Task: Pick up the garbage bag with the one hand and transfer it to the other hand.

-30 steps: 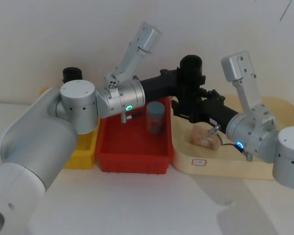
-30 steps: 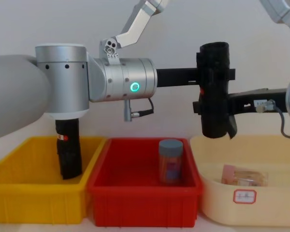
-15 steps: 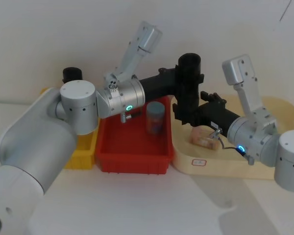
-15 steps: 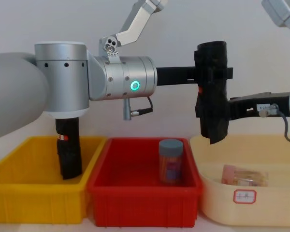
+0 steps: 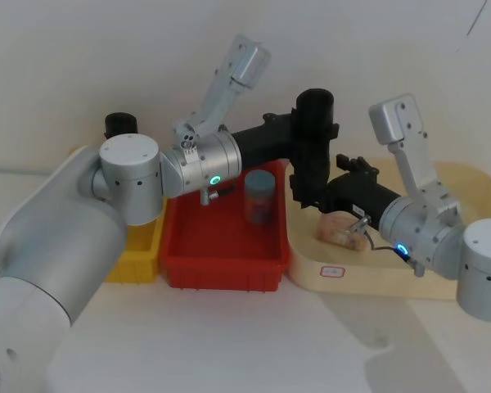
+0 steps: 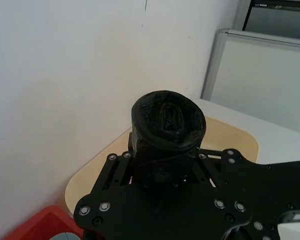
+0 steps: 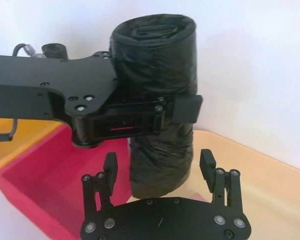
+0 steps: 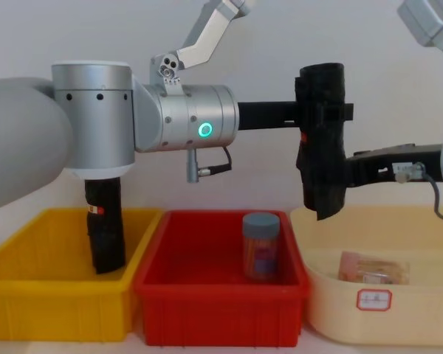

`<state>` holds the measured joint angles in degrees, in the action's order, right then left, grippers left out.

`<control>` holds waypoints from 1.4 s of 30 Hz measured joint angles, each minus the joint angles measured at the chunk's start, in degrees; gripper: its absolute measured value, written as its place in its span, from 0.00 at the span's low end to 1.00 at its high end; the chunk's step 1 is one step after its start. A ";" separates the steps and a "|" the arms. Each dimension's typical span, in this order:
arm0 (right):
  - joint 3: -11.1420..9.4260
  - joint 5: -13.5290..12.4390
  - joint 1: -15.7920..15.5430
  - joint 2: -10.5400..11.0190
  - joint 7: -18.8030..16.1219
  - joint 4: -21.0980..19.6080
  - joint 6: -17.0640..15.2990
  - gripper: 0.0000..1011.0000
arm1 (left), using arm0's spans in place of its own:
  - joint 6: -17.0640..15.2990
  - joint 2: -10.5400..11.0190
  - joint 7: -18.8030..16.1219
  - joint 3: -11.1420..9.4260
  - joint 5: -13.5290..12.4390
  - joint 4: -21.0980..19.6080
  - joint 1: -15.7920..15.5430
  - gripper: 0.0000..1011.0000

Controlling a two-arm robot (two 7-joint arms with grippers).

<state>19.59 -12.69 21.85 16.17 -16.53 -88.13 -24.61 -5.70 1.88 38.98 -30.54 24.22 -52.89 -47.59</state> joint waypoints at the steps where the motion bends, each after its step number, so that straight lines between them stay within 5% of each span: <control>1: -0.03 0.09 0.02 -0.05 0.12 0.03 0.05 0.99 | -0.04 0.06 -0.02 -0.05 0.00 -0.06 0.00 0.37; 42: 0.51 3.03 5.29 -2.48 -1.32 8.81 5.08 0.99 | -0.16 0.64 -0.67 -2.65 0.49 1.17 -1.75 0.37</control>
<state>20.11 -9.66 27.14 13.69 -17.85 -79.32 -19.52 -5.86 2.52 38.32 -33.19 24.70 -51.71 -49.33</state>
